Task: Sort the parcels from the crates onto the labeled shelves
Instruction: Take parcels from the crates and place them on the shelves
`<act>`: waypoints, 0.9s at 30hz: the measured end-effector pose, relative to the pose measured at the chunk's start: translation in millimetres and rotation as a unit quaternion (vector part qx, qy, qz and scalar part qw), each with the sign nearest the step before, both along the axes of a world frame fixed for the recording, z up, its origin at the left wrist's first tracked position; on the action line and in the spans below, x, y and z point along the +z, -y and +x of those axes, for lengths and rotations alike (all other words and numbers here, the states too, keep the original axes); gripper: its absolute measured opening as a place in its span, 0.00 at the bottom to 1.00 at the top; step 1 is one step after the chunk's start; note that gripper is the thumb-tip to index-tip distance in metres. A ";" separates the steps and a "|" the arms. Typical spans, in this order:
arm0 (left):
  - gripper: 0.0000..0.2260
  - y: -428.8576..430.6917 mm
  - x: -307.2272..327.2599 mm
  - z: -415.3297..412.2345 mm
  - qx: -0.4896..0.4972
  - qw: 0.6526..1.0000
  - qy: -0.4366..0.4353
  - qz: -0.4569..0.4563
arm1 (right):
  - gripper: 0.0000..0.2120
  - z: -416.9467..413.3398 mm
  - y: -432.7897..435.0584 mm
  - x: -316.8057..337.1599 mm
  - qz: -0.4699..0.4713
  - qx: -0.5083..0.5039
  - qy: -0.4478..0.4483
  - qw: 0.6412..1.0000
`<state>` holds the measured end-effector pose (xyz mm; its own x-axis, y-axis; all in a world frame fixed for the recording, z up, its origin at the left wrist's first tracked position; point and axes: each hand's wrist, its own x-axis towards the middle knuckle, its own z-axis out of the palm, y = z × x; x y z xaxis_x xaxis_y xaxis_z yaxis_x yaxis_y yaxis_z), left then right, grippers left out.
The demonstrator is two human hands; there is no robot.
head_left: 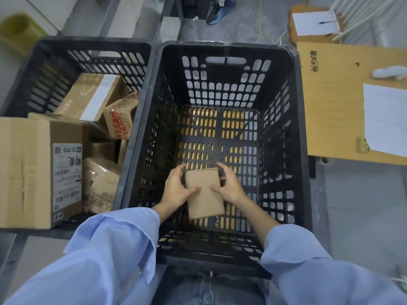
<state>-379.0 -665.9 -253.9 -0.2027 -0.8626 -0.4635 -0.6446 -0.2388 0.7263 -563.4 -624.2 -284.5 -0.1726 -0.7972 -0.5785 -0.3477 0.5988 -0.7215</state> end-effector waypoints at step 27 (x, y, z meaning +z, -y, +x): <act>0.33 40.6 142.9 -23.6 0.024 0.951 -0.178 -0.252 | 0.34 -35.2 48.8 177.9 -0.265 -0.012 -0.013 0.964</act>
